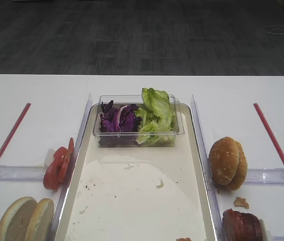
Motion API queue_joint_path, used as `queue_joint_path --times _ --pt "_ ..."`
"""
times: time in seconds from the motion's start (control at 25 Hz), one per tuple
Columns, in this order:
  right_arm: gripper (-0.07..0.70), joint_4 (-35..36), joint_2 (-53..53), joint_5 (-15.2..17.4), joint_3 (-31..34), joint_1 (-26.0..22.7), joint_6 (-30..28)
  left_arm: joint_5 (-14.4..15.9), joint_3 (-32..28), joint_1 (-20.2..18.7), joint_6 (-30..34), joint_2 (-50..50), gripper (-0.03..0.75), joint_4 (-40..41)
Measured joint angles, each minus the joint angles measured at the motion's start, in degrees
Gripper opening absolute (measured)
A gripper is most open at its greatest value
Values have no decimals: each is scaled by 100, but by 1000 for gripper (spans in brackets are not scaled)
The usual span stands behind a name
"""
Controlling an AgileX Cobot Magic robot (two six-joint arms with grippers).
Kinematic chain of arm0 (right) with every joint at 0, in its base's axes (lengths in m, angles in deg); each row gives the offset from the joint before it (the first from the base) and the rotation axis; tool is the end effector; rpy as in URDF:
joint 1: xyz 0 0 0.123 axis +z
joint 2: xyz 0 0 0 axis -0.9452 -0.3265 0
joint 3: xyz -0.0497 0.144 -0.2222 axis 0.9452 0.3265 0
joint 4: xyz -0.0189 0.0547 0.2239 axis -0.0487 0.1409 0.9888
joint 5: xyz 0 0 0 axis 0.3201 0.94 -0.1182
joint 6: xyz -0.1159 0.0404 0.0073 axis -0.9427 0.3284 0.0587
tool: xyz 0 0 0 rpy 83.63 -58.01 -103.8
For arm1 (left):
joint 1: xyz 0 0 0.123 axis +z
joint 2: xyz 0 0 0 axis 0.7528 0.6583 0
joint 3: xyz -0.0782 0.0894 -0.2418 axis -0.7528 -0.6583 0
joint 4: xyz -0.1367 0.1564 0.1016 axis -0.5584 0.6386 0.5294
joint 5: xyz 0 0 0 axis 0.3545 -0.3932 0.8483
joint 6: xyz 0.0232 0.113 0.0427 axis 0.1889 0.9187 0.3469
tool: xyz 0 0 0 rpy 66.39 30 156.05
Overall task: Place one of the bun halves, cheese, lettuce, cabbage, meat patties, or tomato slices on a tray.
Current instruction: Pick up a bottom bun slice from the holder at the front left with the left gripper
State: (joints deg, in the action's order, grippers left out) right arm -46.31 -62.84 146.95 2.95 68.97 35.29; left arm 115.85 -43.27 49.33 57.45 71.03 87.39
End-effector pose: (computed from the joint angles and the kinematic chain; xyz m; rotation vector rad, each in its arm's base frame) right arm 0.0166 0.0115 0.2356 -0.0351 2.1389 0.0762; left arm 0.0130 -0.0041 0.2358 -0.0050 2.1601 -0.0409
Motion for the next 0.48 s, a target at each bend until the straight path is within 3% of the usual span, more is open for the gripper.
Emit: queue_joint_path --times 0.48 --pt "493 -9 0 22 0 0 0 0 0 0 0 0 412 0"
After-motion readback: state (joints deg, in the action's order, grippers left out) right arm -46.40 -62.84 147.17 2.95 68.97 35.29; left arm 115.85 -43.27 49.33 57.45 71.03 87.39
